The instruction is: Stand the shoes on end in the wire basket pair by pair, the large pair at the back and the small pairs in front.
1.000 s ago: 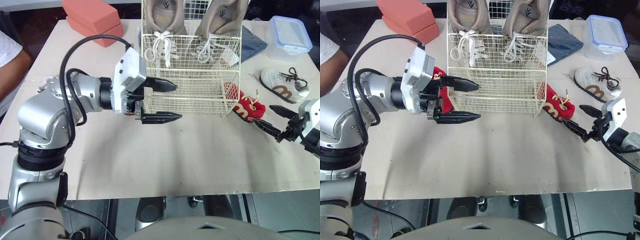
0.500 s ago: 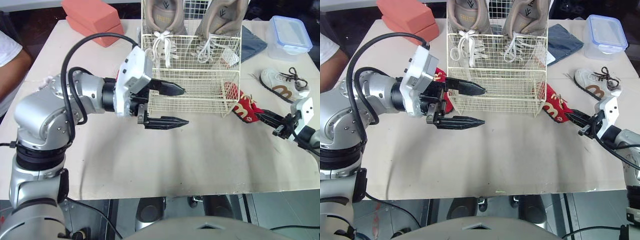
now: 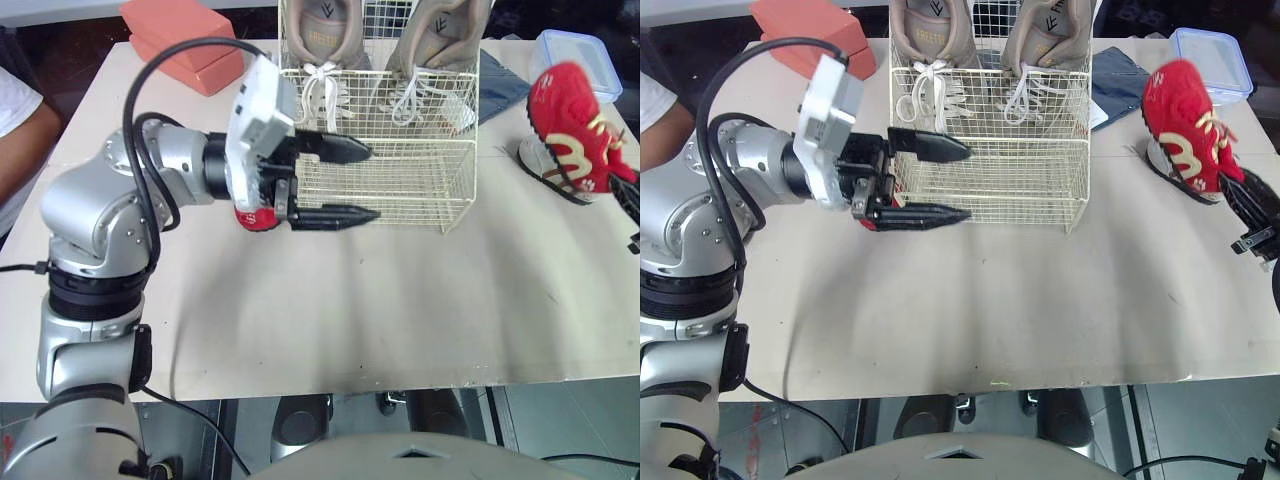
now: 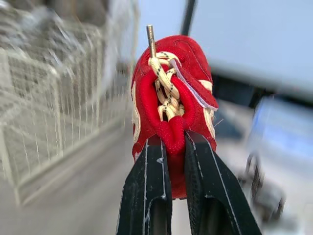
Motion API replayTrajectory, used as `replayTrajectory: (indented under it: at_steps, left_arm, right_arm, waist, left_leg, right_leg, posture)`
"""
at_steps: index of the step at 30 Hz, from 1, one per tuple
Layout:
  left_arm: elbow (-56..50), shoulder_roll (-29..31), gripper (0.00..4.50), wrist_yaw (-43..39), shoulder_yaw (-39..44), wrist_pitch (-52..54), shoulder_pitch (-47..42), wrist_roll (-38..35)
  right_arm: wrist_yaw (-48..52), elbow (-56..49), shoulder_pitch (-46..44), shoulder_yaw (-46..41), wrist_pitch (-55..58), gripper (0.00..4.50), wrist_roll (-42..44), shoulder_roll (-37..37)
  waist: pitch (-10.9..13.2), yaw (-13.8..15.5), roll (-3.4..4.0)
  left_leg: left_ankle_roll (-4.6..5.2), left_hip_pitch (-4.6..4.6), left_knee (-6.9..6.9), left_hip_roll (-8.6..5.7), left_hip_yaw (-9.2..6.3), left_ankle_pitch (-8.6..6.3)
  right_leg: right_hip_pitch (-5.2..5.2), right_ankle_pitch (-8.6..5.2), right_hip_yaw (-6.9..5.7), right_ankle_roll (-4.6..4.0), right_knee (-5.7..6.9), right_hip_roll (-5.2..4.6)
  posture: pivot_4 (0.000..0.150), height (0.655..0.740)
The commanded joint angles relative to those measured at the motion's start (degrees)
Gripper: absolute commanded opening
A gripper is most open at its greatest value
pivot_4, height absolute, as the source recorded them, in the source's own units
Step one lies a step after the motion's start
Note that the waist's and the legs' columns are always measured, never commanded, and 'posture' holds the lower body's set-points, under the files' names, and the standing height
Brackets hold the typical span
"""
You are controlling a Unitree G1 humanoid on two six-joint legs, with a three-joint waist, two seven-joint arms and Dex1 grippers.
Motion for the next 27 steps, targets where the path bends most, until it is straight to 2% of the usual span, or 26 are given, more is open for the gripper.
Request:
replayTrajectory:
  at_steps: [1,9,17,21,27]
  left_arm:
    - [3.1,1.0,4.5,-1.9,1.8,-5.0,-1.5,3.4]
    - [8.9,0.9,4.5,-4.4,3.3,-11.8,-3.8,7.3]
    - [8.9,0.5,4.5,-6.2,3.2,-11.9,-3.6,7.0]
    - [7.0,-0.4,4.5,-7.2,0.9,-10.0,-3.5,6.5]
    - [7.0,-2.7,4.5,-9.0,-4.4,-11.3,-5.2,10.2]
  right_arm:
    - [-1.8,-6.9,-2.4,-0.4,-7.2,0.03,-0.7,1.2]
    - [10.2,-9.6,-3.4,9.8,-32.3,0.03,-12.5,-3.1]
    - [18.9,-1.4,-6.0,20.3,-50.9,0.03,-18.1,-11.7]
    - [18.3,1.9,-12.5,26.5,-55.4,0.03,-22.6,-13.8]
    - [16.0,6.1,-21.9,32.9,-58.8,0.03,-25.6,-14.3]
  waist:
    - [0.0,0.0,0.06]
    - [0.0,0.3,0.08]
    - [0.0,0.2,0.08]
    - [0.0,0.0,0.08]
    - [0.0,0.3,0.08]
  left_leg:
    - [-0.01,0.0,0.0,0.0,0.0,0.01]
    - [-0.02,-0.1,0.02,-0.02,-0.01,0.01]
    - [-0.02,-0.08,0.07,-0.01,0.0,0.01]
    - [-0.02,-0.05,0.09,0.0,0.04,0.01]
    - [-0.03,-0.1,0.13,0.01,0.12,0.02]
  right_leg:
    - [-0.01,0.0,0.0,0.0,0.01,0.01]
    - [-0.05,0.0,-0.04,0.01,-0.05,-0.02]
    - [-0.03,0.0,-0.04,0.0,-0.02,-0.03]
    - [-0.04,0.0,0.0,0.0,0.02,-0.02]
    - [-0.06,0.11,-0.04,-0.19,0.02,-0.02]
  posture:
    - [0.15,0.686]
    - [0.15,0.686]
    - [0.15,0.686]
    - [0.15,0.686]
    - [0.15,0.686]
